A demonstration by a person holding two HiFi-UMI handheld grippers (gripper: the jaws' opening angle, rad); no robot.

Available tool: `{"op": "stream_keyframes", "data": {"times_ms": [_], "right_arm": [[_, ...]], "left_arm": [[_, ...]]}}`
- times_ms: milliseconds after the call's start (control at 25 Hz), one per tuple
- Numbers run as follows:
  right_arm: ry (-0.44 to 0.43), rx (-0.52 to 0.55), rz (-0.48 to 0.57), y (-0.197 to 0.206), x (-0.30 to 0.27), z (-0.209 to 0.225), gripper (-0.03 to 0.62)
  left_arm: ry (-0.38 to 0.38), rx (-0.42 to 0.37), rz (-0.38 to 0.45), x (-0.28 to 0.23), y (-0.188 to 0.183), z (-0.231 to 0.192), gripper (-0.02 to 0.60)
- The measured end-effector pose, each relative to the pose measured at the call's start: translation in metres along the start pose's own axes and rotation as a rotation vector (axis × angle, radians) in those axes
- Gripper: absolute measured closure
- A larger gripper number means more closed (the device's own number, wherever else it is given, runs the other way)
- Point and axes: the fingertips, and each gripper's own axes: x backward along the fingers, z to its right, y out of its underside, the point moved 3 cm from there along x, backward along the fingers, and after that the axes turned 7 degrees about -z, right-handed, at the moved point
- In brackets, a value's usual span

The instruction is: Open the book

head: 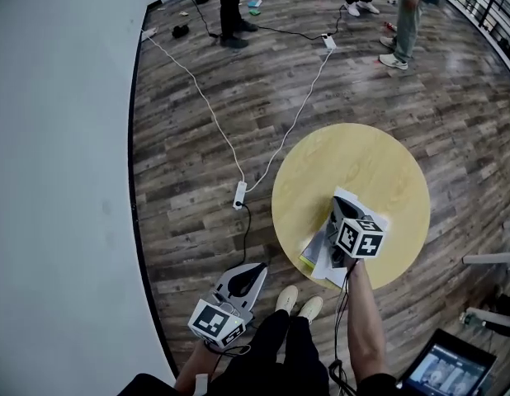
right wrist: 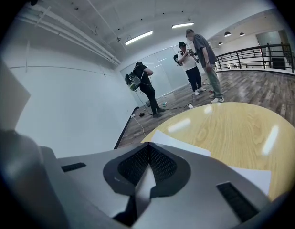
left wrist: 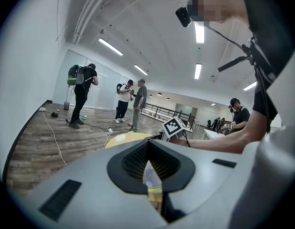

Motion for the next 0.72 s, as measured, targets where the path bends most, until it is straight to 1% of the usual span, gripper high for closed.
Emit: {"op": "stream_keyframes", "data": {"times_ms": [200,320,520,720], "right_arm": [[-0.075,0.017,-0.048,-0.005,-0.052,-0.036,0.589],[-0.082,0.02,-0.076,0.0,-0.078,-0.048,0.589],[-0.064,-0.019,-0.116,0.008,-0.112,-0.037,0.588],[-0.036,-0.055,-0.132,0.015,-0.133,-0.025,0.588]], "left_arm": [[-0.071,0.017,0.015,0.012,0.0,-0.028,0.584],[-0.113,0.04,0.014,0.025,0.006,-0.043,0.584],[-0.184,0.085,0.002,0.041,0.021,-0.065,0.584],[-0.209,0.116,-0.014,0.045,0.034,-0.073,0.584]]}}
